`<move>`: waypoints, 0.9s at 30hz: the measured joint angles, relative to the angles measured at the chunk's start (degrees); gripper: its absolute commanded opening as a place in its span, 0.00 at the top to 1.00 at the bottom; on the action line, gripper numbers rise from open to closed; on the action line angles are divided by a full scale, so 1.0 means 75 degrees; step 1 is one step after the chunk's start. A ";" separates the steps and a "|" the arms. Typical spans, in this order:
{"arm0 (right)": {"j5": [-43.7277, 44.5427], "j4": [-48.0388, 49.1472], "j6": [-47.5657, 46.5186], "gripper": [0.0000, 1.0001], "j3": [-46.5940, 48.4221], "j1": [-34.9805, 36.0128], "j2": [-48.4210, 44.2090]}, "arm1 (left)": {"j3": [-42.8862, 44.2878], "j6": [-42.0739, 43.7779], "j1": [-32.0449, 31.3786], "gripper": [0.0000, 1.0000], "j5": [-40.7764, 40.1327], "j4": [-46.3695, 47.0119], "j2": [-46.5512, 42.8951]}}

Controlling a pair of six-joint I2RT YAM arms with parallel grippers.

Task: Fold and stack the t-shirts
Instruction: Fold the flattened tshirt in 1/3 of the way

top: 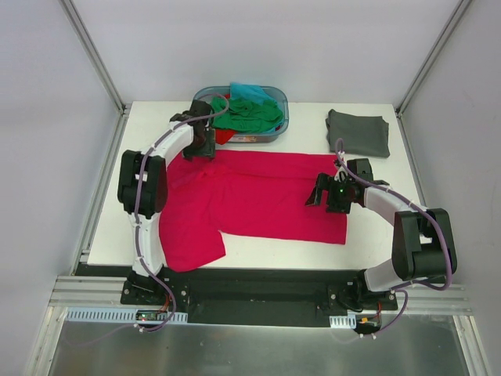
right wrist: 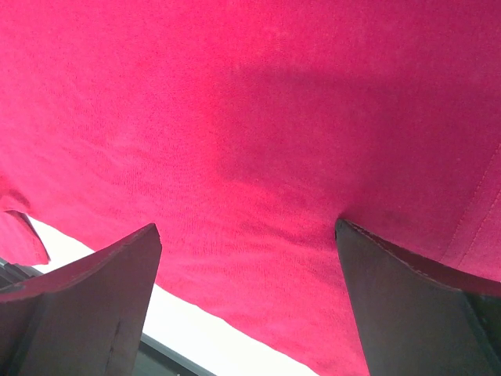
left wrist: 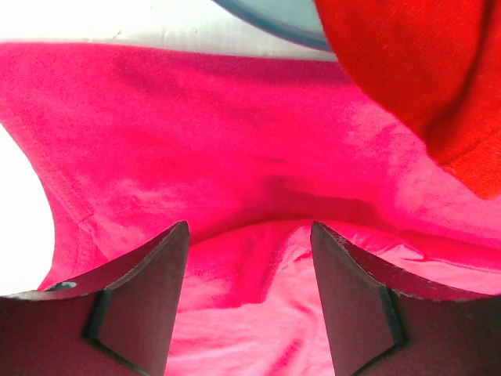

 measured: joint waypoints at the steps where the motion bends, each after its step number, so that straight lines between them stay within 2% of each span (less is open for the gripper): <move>1: 0.0000 0.0000 0.0000 0.04 0.0000 0.0000 0.0000 | 0.0026 -0.0032 0.0017 0.32 0.0000 0.0009 -0.0055; 4: 0.0000 0.0000 0.0000 0.04 0.0000 0.0000 0.0000 | -0.0085 -0.0140 0.0009 0.32 0.0052 -0.0006 -0.0396; 6: 0.0000 0.0000 0.0000 0.04 0.0000 0.0000 0.0000 | -0.0373 -0.0277 -0.0090 0.41 0.0064 -0.0023 -0.0871; 11: 0.0000 0.0000 0.0000 0.04 0.0003 0.0000 0.0003 | -0.1454 -0.0825 -0.0723 0.41 0.0082 0.0108 -0.2011; 13: 0.0000 0.0000 0.0000 0.04 0.0003 0.0000 0.0003 | -0.1880 -0.1011 -0.0956 0.47 0.0154 0.0210 -0.2224; 16: -0.0003 -0.0003 0.0000 0.04 0.0003 0.0000 0.0003 | -0.2241 -0.1279 -0.1183 0.50 0.0221 0.0262 -0.2168; 22: 0.0000 -0.0003 0.0000 0.04 0.0006 0.0000 0.0006 | -0.2116 -0.1364 -0.1070 0.54 0.0187 0.0446 -0.1463; 27: -0.0003 -0.0017 0.0000 0.04 0.0015 0.0000 0.0012 | -0.1792 -0.1381 -0.0892 0.65 0.0172 0.0510 -0.0892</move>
